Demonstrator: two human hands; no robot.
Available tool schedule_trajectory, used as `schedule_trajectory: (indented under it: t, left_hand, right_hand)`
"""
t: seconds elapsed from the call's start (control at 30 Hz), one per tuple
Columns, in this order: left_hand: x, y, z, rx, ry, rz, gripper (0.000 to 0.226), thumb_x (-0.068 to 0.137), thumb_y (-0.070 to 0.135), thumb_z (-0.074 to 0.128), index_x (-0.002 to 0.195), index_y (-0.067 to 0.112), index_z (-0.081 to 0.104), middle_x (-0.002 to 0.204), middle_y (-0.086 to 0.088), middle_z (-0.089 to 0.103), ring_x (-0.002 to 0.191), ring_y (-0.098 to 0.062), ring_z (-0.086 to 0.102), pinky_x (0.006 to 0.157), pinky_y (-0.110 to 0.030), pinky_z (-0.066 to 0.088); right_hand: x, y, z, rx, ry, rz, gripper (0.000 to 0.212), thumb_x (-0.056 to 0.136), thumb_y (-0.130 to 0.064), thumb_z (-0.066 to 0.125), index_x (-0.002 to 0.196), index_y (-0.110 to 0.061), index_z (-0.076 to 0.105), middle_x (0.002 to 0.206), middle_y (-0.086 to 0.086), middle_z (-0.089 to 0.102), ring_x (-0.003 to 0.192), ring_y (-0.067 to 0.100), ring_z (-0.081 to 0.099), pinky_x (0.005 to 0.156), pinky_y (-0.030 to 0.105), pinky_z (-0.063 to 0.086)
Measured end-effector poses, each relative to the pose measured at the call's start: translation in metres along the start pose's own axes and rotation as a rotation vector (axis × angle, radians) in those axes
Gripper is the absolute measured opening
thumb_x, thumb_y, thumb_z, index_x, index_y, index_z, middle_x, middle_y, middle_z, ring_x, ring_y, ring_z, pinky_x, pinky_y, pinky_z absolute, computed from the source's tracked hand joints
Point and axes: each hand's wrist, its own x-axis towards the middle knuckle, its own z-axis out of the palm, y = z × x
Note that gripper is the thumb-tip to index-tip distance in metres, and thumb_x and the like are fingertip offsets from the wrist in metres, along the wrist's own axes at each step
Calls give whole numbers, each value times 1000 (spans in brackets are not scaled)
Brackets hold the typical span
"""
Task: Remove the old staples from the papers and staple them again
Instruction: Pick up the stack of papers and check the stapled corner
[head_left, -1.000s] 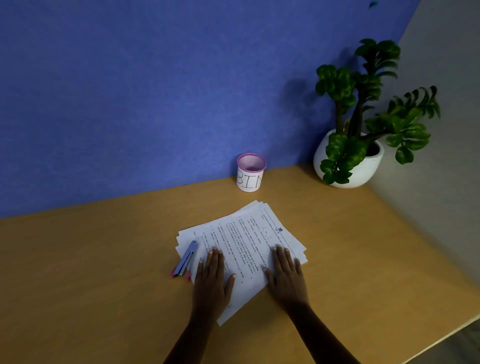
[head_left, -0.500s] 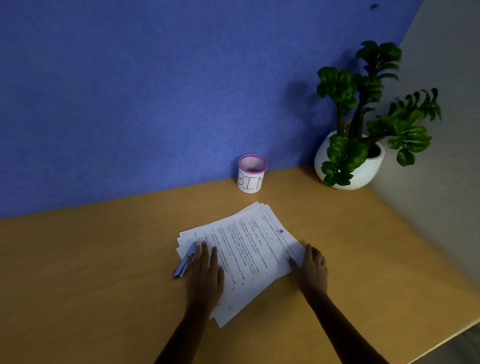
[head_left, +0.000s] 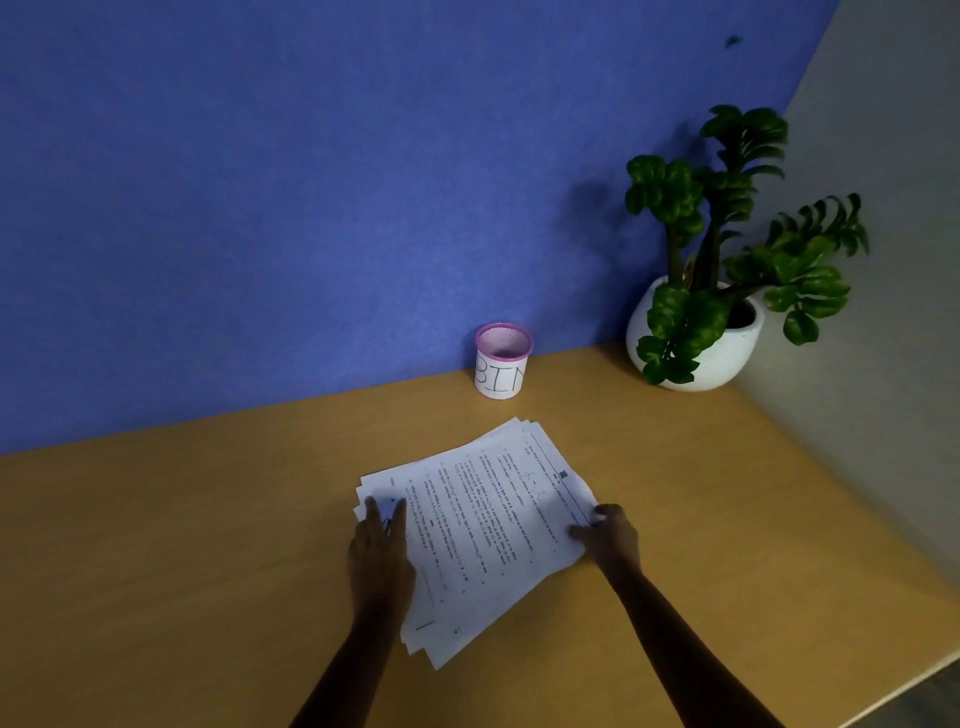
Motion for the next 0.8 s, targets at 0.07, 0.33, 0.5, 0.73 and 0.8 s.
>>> schedule_trajectory:
  t: [0.07,0.33,0.5,0.73,0.8]
  left_hand:
    - [0,-5,-1,-41,15,-2,54,92,-1,39,143,8,26,153,-22,23,135,-36,35,110,-45,33]
    - [11,-21,-14,-57,34,-90,57,90,9,49,143,6,28,148,-21,32,130,-37,40,107,-47,35]
    - [20,-26,-19,15,-21,-134,53,94,6,35,145,6,20,153,-21,20,134,-38,33,110,-46,28]
    - [43,14,-38,-207,74,-2,53,92,9,44,142,4,26,149,-22,30,137,-32,31,110,-40,27]
    - [47,35,-51,-437,120,74,55,91,8,50,141,-1,29,147,-22,34,136,-33,32,111,-39,27]
  right_hand:
    - [1,0,0,-20,-26,-8,30,74,-3,67,98,12,59,89,21,61,88,35,60,69,39,48]
    - [4,-3,-10,128,-23,-29,34,79,-6,63,111,6,59,108,22,63,90,29,55,72,33,45]
    - [7,-10,-37,191,52,-113,31,81,0,58,112,4,59,111,23,62,89,29,53,72,33,41]
    - [-2,-39,-69,215,-73,-363,24,83,-3,62,107,-5,63,104,10,61,93,24,55,83,43,48]
    - [-8,-51,-77,224,-165,-425,18,82,-6,64,96,-16,62,93,-3,61,83,13,57,74,35,50]
